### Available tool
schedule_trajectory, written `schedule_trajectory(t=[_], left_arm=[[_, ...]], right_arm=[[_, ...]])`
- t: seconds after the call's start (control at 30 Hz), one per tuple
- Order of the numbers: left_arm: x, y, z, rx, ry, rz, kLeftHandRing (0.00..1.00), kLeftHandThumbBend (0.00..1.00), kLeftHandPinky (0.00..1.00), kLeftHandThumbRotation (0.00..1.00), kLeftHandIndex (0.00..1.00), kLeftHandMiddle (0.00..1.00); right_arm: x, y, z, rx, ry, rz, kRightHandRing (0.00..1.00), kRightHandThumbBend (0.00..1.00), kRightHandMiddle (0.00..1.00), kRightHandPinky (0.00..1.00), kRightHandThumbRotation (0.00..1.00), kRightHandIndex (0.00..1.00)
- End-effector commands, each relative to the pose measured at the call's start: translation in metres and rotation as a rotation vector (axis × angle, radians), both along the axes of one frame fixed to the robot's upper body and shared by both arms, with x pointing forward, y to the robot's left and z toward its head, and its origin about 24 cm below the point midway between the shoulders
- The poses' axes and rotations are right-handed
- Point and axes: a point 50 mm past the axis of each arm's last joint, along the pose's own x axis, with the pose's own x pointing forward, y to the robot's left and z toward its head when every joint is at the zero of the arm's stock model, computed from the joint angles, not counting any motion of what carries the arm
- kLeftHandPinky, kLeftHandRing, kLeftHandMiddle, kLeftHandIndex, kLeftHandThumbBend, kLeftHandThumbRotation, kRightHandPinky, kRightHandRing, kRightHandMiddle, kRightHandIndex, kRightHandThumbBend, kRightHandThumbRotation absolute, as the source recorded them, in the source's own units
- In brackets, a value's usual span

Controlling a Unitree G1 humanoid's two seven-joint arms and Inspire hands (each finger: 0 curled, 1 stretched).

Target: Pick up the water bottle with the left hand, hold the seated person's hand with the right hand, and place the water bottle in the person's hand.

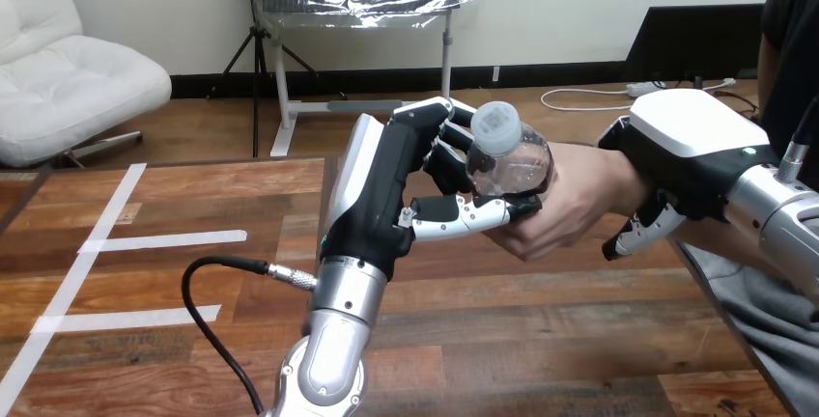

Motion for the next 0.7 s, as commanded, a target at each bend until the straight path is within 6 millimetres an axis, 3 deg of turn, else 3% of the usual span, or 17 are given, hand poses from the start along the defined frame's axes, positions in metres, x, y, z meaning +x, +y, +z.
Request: schedule_trajectory(t=[0.0,0.3,0.4,0.43,0.67], left_arm=[[0.0072,-0.0165,0.0268,-0.047,-0.095,-0.051,0.35,0.55,0.32,0.0,0.49,0.39],[0.0068,-0.015,0.0256,-0.001,-0.089,-0.054,0.39,0.55,0.35,0.0,0.51,0.43],[0.0065,-0.0143,0.0252,0.054,-0.088,-0.053,0.44,0.57,0.39,0.06,0.56,0.49],[0.0064,-0.014,0.0249,0.074,-0.088,-0.053,0.51,0.61,0.46,0.15,0.62,0.55],[0.0045,-0.0126,0.0239,0.191,-0.082,-0.046,0.73,0.75,0.67,0.4,0.83,0.75]], right_arm=[[0.0053,0.0036,0.0253,-0.016,-0.11,0.026,0.45,0.86,0.53,0.35,0.03,0.56],[0.0034,0.0032,0.0238,-0.009,-0.111,0.042,0.6,0.88,0.67,0.5,0.05,0.67],[0.0021,0.0028,0.0232,-0.001,-0.112,0.048,0.65,0.88,0.72,0.55,0.05,0.71],[0.0017,0.0027,0.023,0.002,-0.113,0.049,0.69,0.88,0.75,0.58,0.06,0.74],[-0.0016,0.0017,0.0214,0.013,-0.108,0.051,0.79,0.88,0.83,0.67,0.07,0.8]])
